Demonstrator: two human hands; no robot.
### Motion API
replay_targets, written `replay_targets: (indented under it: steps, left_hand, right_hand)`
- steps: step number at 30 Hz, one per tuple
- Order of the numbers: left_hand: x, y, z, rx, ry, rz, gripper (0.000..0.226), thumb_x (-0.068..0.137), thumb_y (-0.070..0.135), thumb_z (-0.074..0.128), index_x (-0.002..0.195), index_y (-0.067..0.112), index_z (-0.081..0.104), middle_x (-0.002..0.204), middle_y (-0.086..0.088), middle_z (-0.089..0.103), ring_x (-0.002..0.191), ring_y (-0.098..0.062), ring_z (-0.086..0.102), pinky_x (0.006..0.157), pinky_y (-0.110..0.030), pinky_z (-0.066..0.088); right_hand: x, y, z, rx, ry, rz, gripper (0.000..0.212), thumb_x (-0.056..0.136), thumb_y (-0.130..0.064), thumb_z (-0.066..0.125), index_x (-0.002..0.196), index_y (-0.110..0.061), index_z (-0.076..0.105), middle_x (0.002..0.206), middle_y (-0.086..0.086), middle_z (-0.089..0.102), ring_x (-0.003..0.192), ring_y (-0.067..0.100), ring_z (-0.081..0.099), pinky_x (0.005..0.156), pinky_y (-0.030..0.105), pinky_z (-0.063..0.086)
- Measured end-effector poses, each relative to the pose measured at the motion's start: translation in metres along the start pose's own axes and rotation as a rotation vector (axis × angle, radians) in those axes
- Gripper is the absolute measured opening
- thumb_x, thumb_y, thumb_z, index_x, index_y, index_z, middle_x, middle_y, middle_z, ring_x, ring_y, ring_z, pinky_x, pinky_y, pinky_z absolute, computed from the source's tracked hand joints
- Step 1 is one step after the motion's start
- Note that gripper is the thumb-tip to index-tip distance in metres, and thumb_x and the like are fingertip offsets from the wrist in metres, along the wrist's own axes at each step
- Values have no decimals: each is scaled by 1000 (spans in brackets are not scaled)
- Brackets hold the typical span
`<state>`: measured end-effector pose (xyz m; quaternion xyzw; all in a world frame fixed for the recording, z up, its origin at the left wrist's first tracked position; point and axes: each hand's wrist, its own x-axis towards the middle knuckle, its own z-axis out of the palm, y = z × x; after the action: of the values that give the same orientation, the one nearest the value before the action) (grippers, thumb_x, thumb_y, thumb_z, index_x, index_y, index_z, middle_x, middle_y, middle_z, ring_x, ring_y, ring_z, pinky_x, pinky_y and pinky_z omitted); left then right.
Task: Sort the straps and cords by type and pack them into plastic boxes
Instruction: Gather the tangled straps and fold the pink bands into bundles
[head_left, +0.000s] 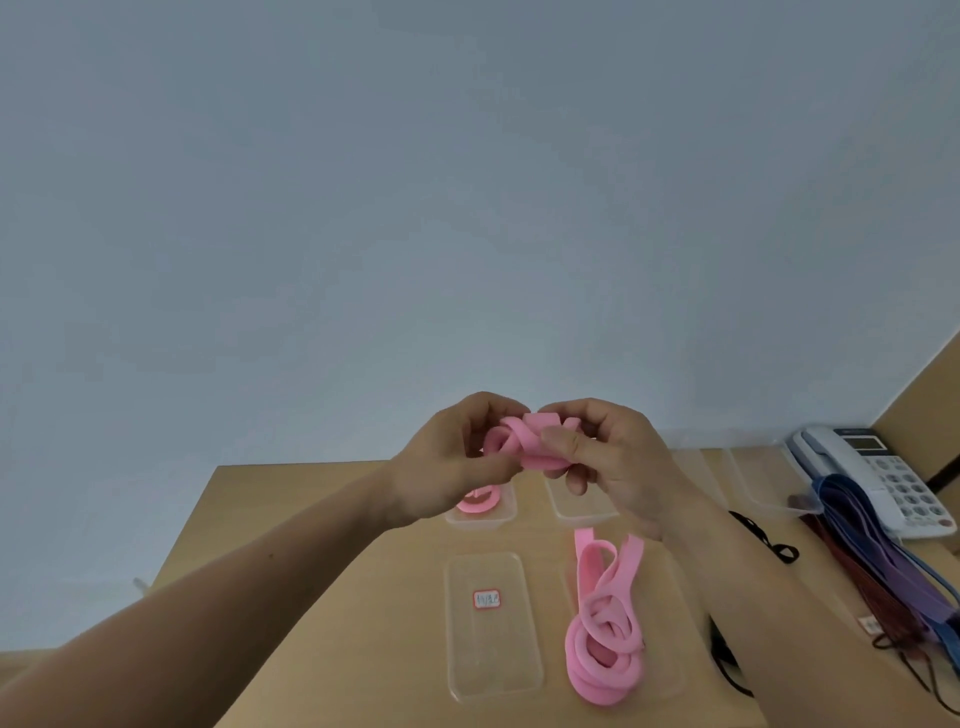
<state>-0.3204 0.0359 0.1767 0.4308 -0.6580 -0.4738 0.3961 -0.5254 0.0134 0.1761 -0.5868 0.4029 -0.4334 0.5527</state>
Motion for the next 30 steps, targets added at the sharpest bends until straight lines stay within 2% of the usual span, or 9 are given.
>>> replay_targets:
  steps: [4,7,12,17,19,21,25,27,30]
  left_hand:
    - [-1,-5,4,-44,62,61,28,81,11,69,107,17,63,95,-11,70,84,-30,70,80,-46,55]
    - [0,-10,7,23,116,111,13,90,15,69,98,16,59,83,-4,70,72,-22,70,71,-44,56]
    - [-1,-14,11,322,252,256,18,93,31,66,93,15,56,66,-7,68,61,-23,67,57,-41,52]
    - [-2,-13,12,583,312,434,29,89,37,61,95,9,65,92,1,71,79,-18,66,67,-37,54]
    - [2,-12,9,545,301,384,18,87,25,69,92,9,63,97,2,69,82,-15,64,71,-37,54]
    - [5,-11,6,470,289,243,13,86,18,72,87,10,61,86,1,67,77,-14,63,71,-38,54]
    - [6,-10,5,383,284,122,17,80,20,73,78,20,56,71,1,65,64,-15,61,57,-30,51]
    - [6,-4,1,226,180,25,20,76,23,69,92,25,57,82,3,68,72,-17,65,64,-27,52]
    - [9,2,-5,-20,-27,-145,52,71,23,63,122,22,52,110,-4,68,94,-22,68,87,-37,53]
  right_hand:
    - [5,1,-2,25,70,30,12,82,-14,76,93,-11,76,82,15,70,66,32,54,45,26,44]
    - [7,1,0,59,100,66,8,82,-17,75,87,-12,79,75,10,70,61,24,56,44,25,44]
    - [9,2,5,111,128,111,13,84,-20,71,82,-11,80,65,5,68,55,16,56,44,23,43]
    - [9,3,10,94,163,95,14,85,-17,69,83,-6,78,65,10,66,55,18,56,45,23,44]
    - [9,5,11,67,186,71,11,85,-15,71,85,-5,76,68,9,68,55,19,56,46,25,45]
    - [9,5,12,19,192,29,7,84,-14,73,86,-8,75,71,6,69,55,21,56,48,27,48]
    - [7,3,12,-53,187,-33,5,84,-16,74,87,-11,74,75,6,71,52,25,55,50,30,50]
    - [5,2,10,-68,154,-57,8,85,-17,75,89,-11,74,75,10,71,53,27,56,51,32,50]
    - [1,-1,11,-89,81,-112,27,80,-30,75,95,-8,73,74,9,70,52,26,58,52,30,51]
